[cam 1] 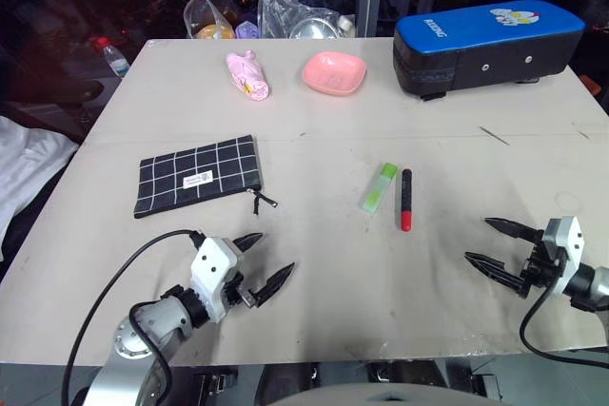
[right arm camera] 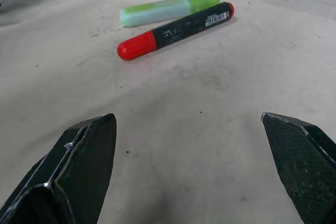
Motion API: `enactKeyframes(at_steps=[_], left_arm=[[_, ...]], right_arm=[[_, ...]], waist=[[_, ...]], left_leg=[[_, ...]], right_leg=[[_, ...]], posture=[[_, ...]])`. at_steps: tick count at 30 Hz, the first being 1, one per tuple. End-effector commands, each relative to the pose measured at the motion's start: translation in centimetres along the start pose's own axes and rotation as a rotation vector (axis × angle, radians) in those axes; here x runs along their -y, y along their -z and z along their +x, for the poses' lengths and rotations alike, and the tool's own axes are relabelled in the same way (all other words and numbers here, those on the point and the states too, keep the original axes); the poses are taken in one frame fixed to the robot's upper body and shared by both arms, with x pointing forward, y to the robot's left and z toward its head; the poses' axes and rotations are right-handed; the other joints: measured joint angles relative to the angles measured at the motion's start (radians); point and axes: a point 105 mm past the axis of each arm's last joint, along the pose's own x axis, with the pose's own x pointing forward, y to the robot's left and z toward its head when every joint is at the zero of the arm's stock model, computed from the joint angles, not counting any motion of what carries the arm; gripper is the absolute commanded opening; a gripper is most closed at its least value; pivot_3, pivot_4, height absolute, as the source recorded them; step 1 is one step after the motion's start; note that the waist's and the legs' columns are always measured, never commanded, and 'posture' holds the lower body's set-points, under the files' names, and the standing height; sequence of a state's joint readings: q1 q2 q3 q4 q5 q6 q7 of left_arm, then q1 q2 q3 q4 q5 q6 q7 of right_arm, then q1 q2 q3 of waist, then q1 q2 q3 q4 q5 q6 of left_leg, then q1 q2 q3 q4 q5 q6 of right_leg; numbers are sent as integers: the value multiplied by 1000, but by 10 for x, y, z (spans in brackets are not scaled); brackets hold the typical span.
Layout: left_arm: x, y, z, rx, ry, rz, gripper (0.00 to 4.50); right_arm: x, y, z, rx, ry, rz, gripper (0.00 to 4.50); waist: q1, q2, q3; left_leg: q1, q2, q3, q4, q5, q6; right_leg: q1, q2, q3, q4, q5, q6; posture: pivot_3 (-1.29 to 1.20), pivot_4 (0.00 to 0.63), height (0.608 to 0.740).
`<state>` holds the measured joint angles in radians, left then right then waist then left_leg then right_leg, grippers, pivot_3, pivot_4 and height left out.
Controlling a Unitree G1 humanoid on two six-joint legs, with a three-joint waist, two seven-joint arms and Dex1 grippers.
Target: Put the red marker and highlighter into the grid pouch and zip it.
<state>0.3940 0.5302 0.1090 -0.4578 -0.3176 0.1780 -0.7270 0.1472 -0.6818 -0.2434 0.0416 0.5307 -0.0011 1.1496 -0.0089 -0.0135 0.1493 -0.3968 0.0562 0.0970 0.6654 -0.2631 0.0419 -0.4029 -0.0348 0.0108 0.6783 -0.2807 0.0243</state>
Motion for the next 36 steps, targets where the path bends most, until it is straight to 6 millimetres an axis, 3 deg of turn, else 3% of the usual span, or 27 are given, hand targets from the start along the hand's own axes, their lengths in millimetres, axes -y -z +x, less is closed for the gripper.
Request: enactKeyframes(at_steps=[1,5,9,13,17,21,26,36], left_arm=[[-12,-2,-9,19,-36,19,4500],[-48,-1,-29,41,-154,4,4500],[-107,-1,-69,29,-342,40,4500],[-150,0,-106,-35,-450,111,4500],[-187,-4,-139,-110,-559,196,4500],[-209,0,-155,-187,-618,247,4500],[-228,11,-154,-300,-654,321,4500],[-246,4,-99,-444,-536,629,4500]], right_arm=[[-7,-28,9,93,-54,-47,4470],[-22,-56,26,197,-133,-39,4470],[-37,-79,43,269,-219,-40,4470],[-47,-97,57,324,-268,-45,4470],[-51,-108,65,350,-297,-58,4470],[-55,-113,71,367,-314,-64,4470],[-58,-117,76,384,-318,-73,4470],[-52,-117,72,384,-279,-78,4470]], waist=[[0,0,0],[-3,0,0],[-2,-1,0],[-1,-4,1],[2,-8,0],[-1,-10,1],[2,-10,1],[11,-11,0]], left_leg=[[0,0,0,0,0,0],[0,1,-1,0,0,0],[0,1,-2,0,0,0],[-1,1,-2,0,0,0],[-2,0,-2,0,0,0],[-2,0,-4,0,0,0],[-3,-1,-6,-1,0,0],[-4,-2,-7,0,0,0]], right_leg=[[0,0,0,0,0,0],[0,0,-1,0,0,0],[0,0,-3,0,0,0],[0,-1,-4,0,0,0],[0,-5,-11,0,0,0],[0,-6,-14,0,0,0],[0,-9,-14,0,0,0],[0,-10,-19,1,1,0]], posture=[[0,150,737],[0,150,737],[0,150,737],[0,150,737],[0,150,737],[0,150,737],[0,150,737],[0,150,737]])
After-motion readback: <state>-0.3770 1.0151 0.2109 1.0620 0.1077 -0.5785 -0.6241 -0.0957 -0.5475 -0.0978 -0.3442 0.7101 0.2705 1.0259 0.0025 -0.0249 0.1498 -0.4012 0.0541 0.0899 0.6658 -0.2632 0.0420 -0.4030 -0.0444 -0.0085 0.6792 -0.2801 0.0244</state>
